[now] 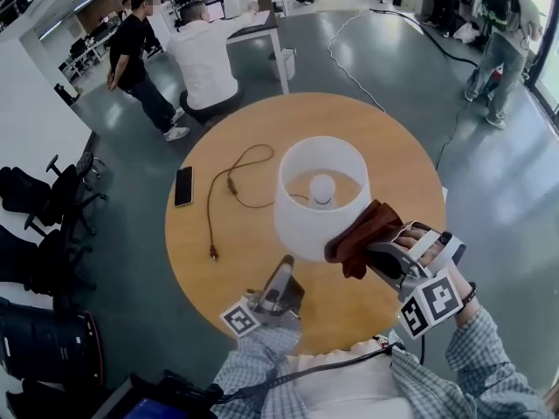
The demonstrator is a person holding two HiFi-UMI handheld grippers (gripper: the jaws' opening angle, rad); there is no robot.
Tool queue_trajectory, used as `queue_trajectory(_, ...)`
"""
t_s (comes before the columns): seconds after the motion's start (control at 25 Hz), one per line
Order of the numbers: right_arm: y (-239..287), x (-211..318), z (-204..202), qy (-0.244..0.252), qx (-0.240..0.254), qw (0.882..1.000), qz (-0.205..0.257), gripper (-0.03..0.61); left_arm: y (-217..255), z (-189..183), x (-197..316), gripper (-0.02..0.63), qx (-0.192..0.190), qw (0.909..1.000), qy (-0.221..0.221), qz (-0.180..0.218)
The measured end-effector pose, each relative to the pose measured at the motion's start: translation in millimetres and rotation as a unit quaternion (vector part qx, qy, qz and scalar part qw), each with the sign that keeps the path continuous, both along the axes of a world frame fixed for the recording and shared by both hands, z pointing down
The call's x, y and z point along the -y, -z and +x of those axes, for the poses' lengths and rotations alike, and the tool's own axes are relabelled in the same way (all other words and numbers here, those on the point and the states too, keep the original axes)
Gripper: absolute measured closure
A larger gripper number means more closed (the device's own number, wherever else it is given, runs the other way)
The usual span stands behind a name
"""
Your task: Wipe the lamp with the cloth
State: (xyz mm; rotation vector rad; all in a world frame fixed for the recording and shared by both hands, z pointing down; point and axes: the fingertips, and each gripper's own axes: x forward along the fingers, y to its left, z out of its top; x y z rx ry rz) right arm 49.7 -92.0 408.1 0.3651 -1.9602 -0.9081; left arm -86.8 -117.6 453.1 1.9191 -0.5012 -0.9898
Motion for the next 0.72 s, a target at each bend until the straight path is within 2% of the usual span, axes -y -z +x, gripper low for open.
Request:
queue_trajectory(0.12,0,1,-2,0.002,0.001,1.000,0.000,0.517,7,-27,4,0.439,0.066,0.9972,0.025,0.026)
queue_trajectory(0.2,1,1,-2,0.004,0.003,1.000,0.000,0.518,22,-42,10,0.432,0.127,0.9896,0.037,0.056)
queue_trajectory(0.28,1,0,-1,0.004,0.005,1.000,0.000,0.518,42,-53,17,0.423,0.189,0.9768,0.042,0.091)
queue_trajectory(0.36,1,0,0,0.004,0.006,1.000,0.001,0.518,66,-59,26,0.419,0.259,0.9562,0.033,0.133)
queue_trajectory(0.4,1,1,-1,0.004,0.007,1.000,0.001,0.518,79,-59,29,0.419,0.296,0.9418,0.024,0.157)
queue_trajectory(0.48,2,1,-2,0.005,0.008,1.000,0.002,0.517,106,-54,35,0.419,0.366,0.9072,0.004,0.207)
queue_trajectory(0.6,3,1,-3,0.007,0.011,1.000,0.003,0.517,149,-39,41,0.419,0.440,0.8547,-0.007,0.276)
queue_trajectory(0.64,3,1,-3,0.007,0.013,1.000,0.004,0.517,160,-32,43,0.419,0.464,0.8343,-0.013,0.297)
queue_trajectory(0.68,3,1,-3,0.006,0.014,1.000,0.005,0.517,168,-24,44,0.417,0.493,0.8093,-0.025,0.318)
queue_trajectory(0.72,3,1,-3,0.006,0.014,1.000,0.005,0.517,173,-16,45,0.412,0.526,0.7796,-0.041,0.337)
